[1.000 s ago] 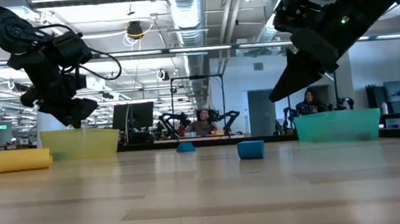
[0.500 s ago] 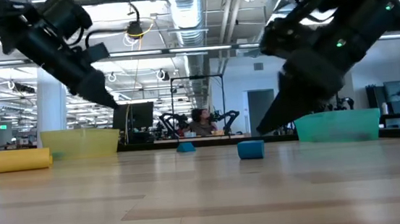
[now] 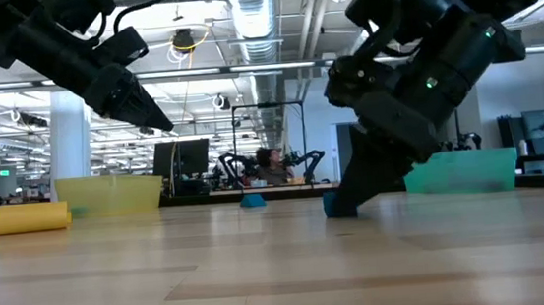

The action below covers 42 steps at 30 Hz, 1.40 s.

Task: Sort & place blocks by color
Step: Put the bottom blue block into the yellow bin

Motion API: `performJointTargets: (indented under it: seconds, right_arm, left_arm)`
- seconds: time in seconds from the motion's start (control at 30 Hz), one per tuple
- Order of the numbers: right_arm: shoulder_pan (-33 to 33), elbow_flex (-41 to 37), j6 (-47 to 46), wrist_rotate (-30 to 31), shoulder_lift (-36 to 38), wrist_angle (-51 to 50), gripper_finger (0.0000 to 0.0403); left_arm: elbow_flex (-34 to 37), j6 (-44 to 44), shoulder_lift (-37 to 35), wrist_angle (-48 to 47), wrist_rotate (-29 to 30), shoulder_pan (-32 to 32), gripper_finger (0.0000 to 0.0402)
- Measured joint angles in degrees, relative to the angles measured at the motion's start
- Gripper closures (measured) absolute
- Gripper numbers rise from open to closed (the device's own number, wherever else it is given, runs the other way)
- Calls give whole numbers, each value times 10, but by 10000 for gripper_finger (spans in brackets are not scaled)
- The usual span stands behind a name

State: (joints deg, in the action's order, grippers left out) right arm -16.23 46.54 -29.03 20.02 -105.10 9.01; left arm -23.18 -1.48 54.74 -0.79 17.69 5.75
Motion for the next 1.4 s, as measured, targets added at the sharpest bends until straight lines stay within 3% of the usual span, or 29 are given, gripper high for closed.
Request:
performJointTargets:
  seconds: [0.17,0.37,0.47,0.6,0.73,0.87,1.1,1.27,1.4]
  right_arm:
    - [6,0,-11,-4,0,-7,141]
    - [6,0,-10,-4,4,-11,202]
    - [6,-1,-7,-5,6,-11,234]
    - [5,-2,28,-3,9,-8,237]
    - [5,-1,103,73,14,22,216]
    - [14,4,225,130,14,80,212]
    - [27,50,403,169,14,113,235]
    - [33,75,464,205,14,113,209]
    - [37,90,460,207,14,113,209]
  left_arm:
    - [0,6,0,14,0,-1,264]
    - [3,39,0,26,1,-1,264]
    - [28,50,0,75,-7,-1,264]
    - [76,88,1,198,-31,-1,264]
    - [120,196,14,337,-7,0,264]
    - [124,281,42,360,-17,-1,255]
    - [125,340,153,471,-20,-1,213]
    - [99,366,270,603,-97,-7,192]
    - [52,369,347,650,-152,-13,187]
